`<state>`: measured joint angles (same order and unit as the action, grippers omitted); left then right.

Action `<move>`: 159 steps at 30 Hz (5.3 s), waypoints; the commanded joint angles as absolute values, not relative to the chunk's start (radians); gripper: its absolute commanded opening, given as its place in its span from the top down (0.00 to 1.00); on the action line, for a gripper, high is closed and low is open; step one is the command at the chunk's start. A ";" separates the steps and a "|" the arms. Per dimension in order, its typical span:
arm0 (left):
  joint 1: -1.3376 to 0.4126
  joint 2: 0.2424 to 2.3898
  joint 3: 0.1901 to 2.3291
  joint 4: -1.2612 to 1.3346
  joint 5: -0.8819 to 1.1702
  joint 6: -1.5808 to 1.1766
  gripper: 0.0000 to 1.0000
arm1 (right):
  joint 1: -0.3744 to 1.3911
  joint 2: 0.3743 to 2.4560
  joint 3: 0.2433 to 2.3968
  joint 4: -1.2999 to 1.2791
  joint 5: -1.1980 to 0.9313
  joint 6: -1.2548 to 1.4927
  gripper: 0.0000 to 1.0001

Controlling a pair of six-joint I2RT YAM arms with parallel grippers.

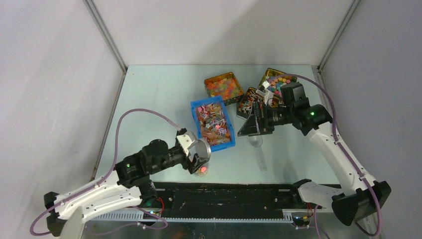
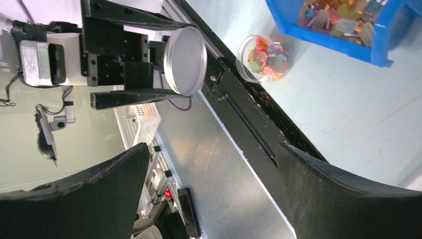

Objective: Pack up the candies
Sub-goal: Close the bottle lid on the packing bottle.

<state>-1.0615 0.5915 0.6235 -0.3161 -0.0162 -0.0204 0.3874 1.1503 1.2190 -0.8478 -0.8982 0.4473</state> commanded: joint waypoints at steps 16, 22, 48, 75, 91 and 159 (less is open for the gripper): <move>-1.066 0.979 0.848 -0.756 -0.176 -0.259 0.22 | 0.399 1.207 1.180 -0.995 -0.694 0.312 0.00; -1.066 1.137 0.923 -0.828 -0.192 -0.267 0.21 | 0.403 1.200 1.125 -0.994 -0.658 0.303 0.00; -1.066 1.335 0.996 -0.879 -0.122 -0.245 0.20 | 0.437 1.227 1.095 -0.974 -0.651 0.299 0.00; -1.066 1.375 0.978 -0.889 -0.105 -0.226 0.21 | 0.469 1.251 1.095 -0.968 -0.639 0.301 0.00; -1.066 1.406 0.962 -0.868 -0.090 -0.219 0.21 | 0.482 1.256 1.095 -0.976 -0.625 0.296 0.00; -1.049 1.399 0.956 -0.819 -0.120 -0.302 0.20 | 0.529 1.278 1.095 -0.986 -0.594 0.279 0.00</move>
<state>-1.0557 1.3792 0.9314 -0.8547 -0.1421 -0.3237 0.5217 1.2686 1.0924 -0.9890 -0.6041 0.2974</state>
